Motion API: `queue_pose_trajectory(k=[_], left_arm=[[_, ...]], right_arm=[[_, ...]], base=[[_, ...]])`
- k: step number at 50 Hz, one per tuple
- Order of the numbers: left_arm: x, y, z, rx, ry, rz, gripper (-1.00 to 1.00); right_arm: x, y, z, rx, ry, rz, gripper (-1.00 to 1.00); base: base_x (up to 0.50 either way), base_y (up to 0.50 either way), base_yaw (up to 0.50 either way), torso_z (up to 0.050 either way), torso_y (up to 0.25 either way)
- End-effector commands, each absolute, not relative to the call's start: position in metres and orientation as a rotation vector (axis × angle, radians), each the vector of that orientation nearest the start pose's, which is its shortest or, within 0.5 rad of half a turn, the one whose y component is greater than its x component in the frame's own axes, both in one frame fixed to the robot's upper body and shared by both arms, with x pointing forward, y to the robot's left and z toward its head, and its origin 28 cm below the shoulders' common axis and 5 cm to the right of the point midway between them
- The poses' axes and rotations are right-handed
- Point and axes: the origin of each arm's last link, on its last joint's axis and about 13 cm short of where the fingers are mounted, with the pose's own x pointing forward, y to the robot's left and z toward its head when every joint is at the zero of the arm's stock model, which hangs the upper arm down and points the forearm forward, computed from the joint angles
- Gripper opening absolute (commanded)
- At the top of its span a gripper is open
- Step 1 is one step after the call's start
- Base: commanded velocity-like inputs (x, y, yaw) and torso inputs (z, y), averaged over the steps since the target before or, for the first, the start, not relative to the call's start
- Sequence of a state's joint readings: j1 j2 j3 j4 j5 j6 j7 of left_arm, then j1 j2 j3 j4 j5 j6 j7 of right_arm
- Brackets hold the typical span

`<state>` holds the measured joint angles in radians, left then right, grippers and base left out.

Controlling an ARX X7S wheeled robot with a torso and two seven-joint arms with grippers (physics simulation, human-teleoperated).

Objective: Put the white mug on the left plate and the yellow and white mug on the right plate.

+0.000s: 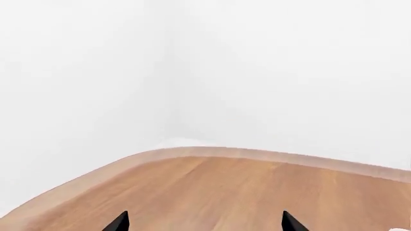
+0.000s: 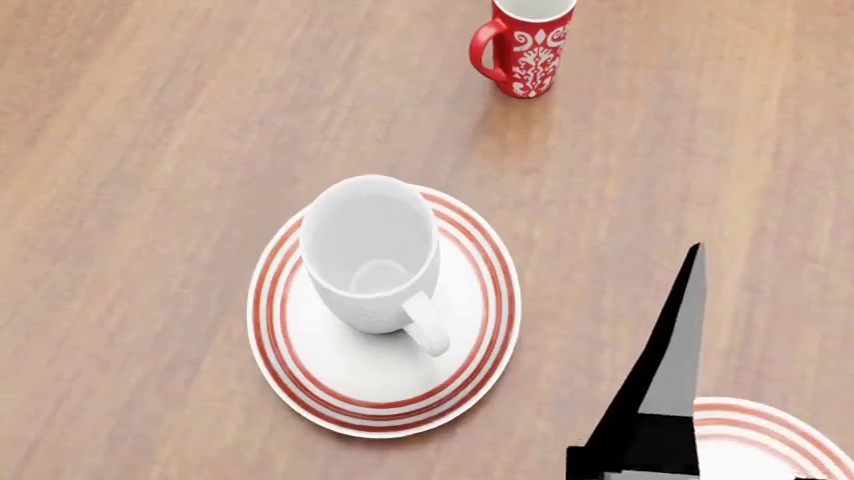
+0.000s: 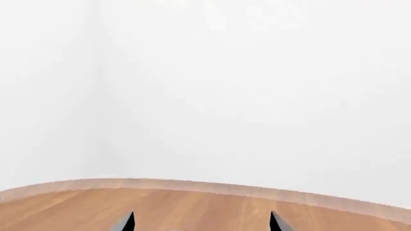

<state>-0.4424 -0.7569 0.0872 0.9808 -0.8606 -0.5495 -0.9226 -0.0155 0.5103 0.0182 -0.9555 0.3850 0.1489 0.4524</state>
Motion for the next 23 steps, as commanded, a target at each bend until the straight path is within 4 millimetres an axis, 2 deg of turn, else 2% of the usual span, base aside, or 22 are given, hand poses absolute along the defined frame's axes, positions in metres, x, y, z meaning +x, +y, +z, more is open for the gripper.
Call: queue_pose_trajectory(k=[1, 23], left_arm=[[0.1493, 0.239, 0.2696, -0.108, -0.742, 0.197, 1.0], [0.1484, 0.237, 0.2716, -0.108, -0.74, 0.175, 1.0]], right_arm=[[0.1228, -0.1212, 0.2102, -0.064, -0.904, -0.01, 1.0], [0.1216, -0.1186, 0.2097, -0.079, -0.909, -0.011, 1.0]], base=[[0.0, 0.0, 0.0, 0.0, 0.0], [0.0, 0.0, 0.0, 0.0, 0.0]])
